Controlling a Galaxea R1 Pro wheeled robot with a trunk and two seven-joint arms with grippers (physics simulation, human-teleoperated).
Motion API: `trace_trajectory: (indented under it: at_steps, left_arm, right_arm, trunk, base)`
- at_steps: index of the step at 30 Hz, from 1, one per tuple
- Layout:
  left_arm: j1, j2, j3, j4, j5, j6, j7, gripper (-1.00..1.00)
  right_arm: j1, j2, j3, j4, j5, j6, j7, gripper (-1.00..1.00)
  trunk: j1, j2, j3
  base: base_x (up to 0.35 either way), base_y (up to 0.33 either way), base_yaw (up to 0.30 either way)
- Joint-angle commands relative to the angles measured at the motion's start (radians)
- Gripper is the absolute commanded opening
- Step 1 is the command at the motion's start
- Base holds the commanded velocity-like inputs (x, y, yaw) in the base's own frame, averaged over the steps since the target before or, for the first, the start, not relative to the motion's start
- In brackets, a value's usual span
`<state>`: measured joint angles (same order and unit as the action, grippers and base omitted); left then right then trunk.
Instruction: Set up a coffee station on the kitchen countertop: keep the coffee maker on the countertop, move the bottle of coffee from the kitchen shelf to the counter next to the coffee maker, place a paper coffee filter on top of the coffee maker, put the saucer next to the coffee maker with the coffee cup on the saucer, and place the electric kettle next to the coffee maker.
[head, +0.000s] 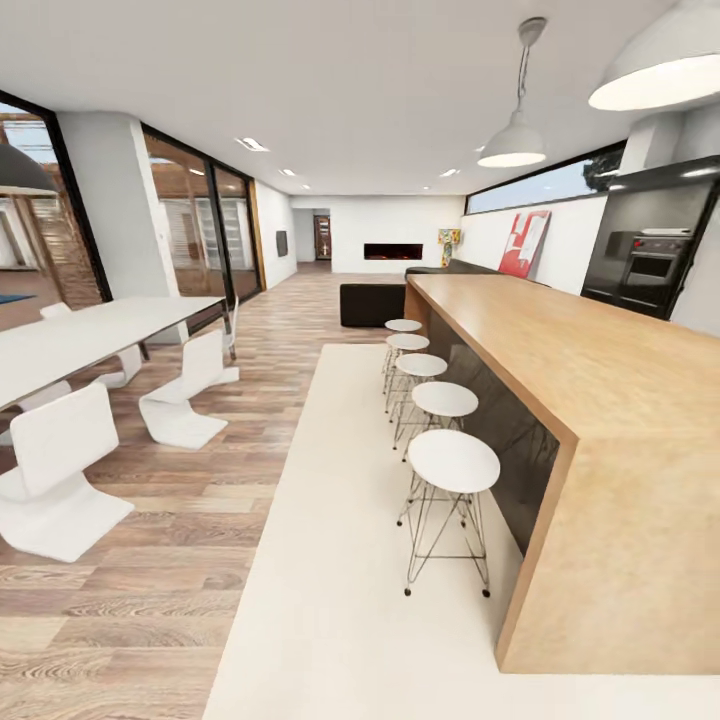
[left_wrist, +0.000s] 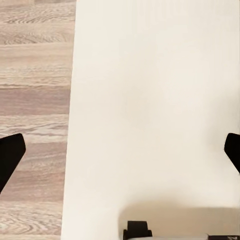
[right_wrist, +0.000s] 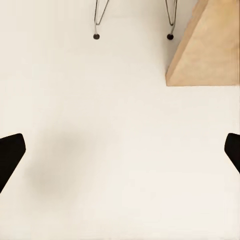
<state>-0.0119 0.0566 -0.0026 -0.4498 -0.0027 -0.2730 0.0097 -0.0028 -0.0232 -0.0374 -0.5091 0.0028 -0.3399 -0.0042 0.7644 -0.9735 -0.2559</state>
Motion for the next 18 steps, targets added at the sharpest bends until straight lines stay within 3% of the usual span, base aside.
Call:
trace_trajectory:
  at_steps: [1, 18]
  left_arm:
    - [0.0, 0.0, 0.0, 0.0, 0.0, -0.003, 0.001, 1.0]
    - [0.0, 0.0, -0.001, 0.0, 0.0, -0.003, 0.001, 1.0]
  right_arm:
    - [0.0, 0.0, -0.001, 0.0, 0.0, -0.002, 0.0, 1.0]
    - [0.0, 0.0, -0.001, 0.0, 0.0, -0.002, 0.0, 1.0]
  trunk:
    - [-0.004, 0.006, 0.002]
    - [-0.069, 0.125, 0.055]
  base:
    - [0.0, 0.0, -0.267]
    - [0.0, 0.0, -0.267]
